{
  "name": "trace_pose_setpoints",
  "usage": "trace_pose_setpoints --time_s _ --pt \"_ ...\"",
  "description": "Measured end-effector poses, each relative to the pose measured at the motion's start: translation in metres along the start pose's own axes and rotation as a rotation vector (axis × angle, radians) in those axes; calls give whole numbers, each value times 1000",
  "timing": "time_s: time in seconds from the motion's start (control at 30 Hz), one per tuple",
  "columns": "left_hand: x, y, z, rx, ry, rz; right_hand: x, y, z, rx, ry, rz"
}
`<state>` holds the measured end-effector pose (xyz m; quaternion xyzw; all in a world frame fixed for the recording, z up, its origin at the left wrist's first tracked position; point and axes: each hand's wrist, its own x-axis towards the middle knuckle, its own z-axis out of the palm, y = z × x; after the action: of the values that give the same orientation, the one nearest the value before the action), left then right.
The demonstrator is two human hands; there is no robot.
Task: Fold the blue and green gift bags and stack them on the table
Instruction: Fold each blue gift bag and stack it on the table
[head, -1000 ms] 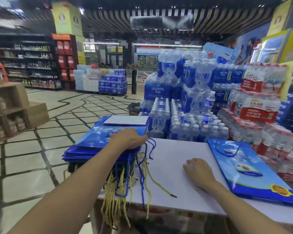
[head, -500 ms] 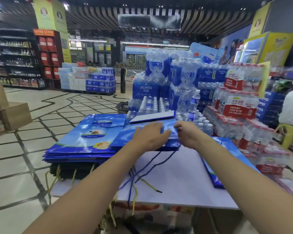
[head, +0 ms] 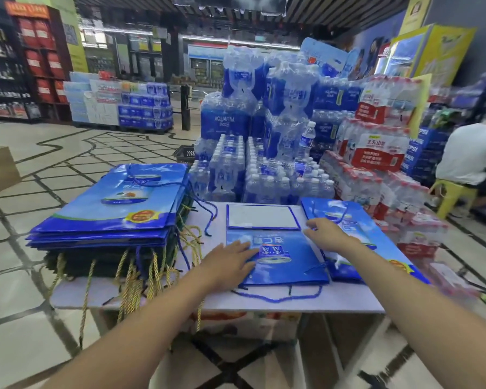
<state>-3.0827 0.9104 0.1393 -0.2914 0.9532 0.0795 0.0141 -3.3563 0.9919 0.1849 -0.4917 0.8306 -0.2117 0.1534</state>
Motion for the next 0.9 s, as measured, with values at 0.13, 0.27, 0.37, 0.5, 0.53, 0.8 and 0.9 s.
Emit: trace_pose_setpoints --time_s 0.13,0.27,0.37,0.5,0.53,0.8,0.9 --pt "2 -3 -1 -12 29 -3 -27 -13 -15 -85 -28 -192" --pt "-3 -6 -5 -65 200 28 -58 -10 -29 -293 -162 -291" --pt "-11 -10 -6 -132 138 47 -72 -2 -38 -587 -218 -278" --pt "-14 -19 3 -98 54 68 -72 0 -39 -451 -200 -239" --pt "-14 -20 3 -103 54 69 -72 -4 -40 -331 -192 -225" --pt "-14 -19 4 -141 83 30 -73 -67 -52 156 -312 -93" --pt "-16 -17 5 -144 89 26 -77 -90 -57 401 -436 2"
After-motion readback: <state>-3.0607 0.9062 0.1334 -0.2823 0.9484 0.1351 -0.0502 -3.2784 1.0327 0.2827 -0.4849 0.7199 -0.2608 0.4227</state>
